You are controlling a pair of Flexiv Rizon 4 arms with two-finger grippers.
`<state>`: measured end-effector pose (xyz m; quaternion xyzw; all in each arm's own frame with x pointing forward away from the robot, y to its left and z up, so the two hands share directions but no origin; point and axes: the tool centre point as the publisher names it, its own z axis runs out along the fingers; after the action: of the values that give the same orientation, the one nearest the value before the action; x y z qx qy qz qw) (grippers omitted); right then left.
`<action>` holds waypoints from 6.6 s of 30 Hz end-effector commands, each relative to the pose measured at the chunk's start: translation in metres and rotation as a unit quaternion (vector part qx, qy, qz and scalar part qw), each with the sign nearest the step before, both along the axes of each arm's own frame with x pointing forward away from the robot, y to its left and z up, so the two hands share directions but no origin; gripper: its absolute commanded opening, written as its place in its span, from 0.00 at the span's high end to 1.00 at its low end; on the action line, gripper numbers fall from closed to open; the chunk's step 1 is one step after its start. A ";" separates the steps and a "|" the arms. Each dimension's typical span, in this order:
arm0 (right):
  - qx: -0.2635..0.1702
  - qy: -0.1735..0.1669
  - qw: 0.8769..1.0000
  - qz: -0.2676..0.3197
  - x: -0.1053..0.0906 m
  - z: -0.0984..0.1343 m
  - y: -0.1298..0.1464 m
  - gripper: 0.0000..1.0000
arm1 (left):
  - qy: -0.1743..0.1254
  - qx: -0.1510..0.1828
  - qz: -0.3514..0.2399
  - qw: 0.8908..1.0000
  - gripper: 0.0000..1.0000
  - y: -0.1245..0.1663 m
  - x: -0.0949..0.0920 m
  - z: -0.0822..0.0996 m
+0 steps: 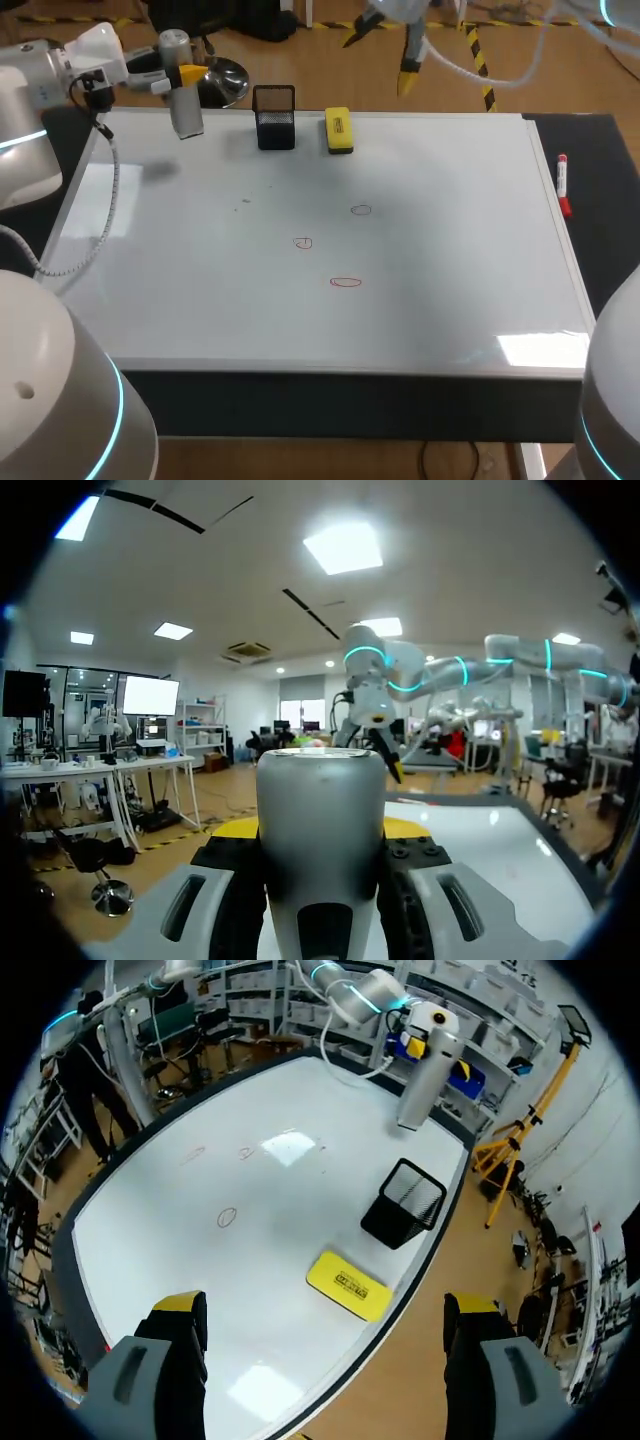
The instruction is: Pick up the inspection probe, press it on each red-marked spot on the whiteboard one by one, put down the probe, pick up the eraser, and wipe off all the red marks.
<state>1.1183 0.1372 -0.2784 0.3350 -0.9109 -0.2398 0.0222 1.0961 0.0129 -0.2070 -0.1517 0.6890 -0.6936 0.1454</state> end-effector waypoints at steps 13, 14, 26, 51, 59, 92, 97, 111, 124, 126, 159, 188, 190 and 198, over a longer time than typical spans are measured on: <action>-0.089 0.015 0.986 0.137 -0.015 -0.039 0.024 0.00 | -0.001 0.000 0.002 1.000 1.00 -0.001 -0.001 0.001; -0.081 0.008 0.987 0.136 -0.016 -0.042 0.024 0.00 | -0.001 0.000 0.002 1.000 1.00 -0.001 -0.001 0.001; -0.138 -0.038 0.969 0.203 -0.033 -0.069 0.030 0.00 | -0.001 0.000 0.002 1.000 1.00 -0.001 -0.001 0.001; -0.118 -0.059 0.951 0.279 0.005 -0.086 0.002 0.00 | -0.001 0.000 0.002 1.000 1.00 -0.001 -0.001 0.001; -0.118 -0.059 0.951 0.279 0.005 -0.086 0.002 0.00 | -0.001 0.000 0.002 1.000 1.00 -0.001 -0.001 0.001; -0.174 -0.161 0.887 0.397 0.002 -0.134 0.027 0.00 | -0.001 0.000 0.002 1.000 1.00 -0.001 -0.001 0.001; -0.182 -0.176 0.883 0.396 -0.003 -0.141 0.024 0.00 | -0.001 0.000 0.002 1.000 1.00 -0.001 -0.001 0.001; -0.191 -0.169 0.890 0.379 0.006 -0.142 0.008 0.00 | -0.001 0.000 0.002 1.000 1.00 -0.001 -0.001 0.001; -0.158 -0.153 0.882 0.416 0.038 -0.151 0.021 0.00 | -0.001 0.000 0.002 1.000 1.00 -0.001 -0.001 0.001; -0.156 -0.147 0.882 0.419 0.042 -0.151 0.023 0.00 | -0.001 0.000 0.002 1.000 1.00 -0.001 -0.001 0.001; -0.145 -0.106 0.897 0.404 0.030 -0.159 0.027 1.00 | -0.001 0.000 0.002 1.000 1.00 -0.001 -0.001 0.001; -0.191 -0.102 0.926 0.309 -0.037 -0.078 -0.050 1.00 | -0.001 0.000 0.002 1.000 1.00 -0.001 -0.001 0.001; -0.197 -0.104 0.927 0.302 -0.044 -0.074 -0.056 1.00 | -0.001 0.000 0.002 1.000 1.00 -0.001 -0.001 0.001; -0.219 -0.110 0.930 0.275 -0.082 -0.054 -0.074 1.00 | -0.001 0.000 0.002 1.000 1.00 -0.001 -0.001 0.001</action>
<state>1.0839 0.0779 -0.3616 0.5682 -0.8040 -0.0935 0.1481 1.0958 0.0127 -0.2071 -0.1518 0.6889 -0.6936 0.1458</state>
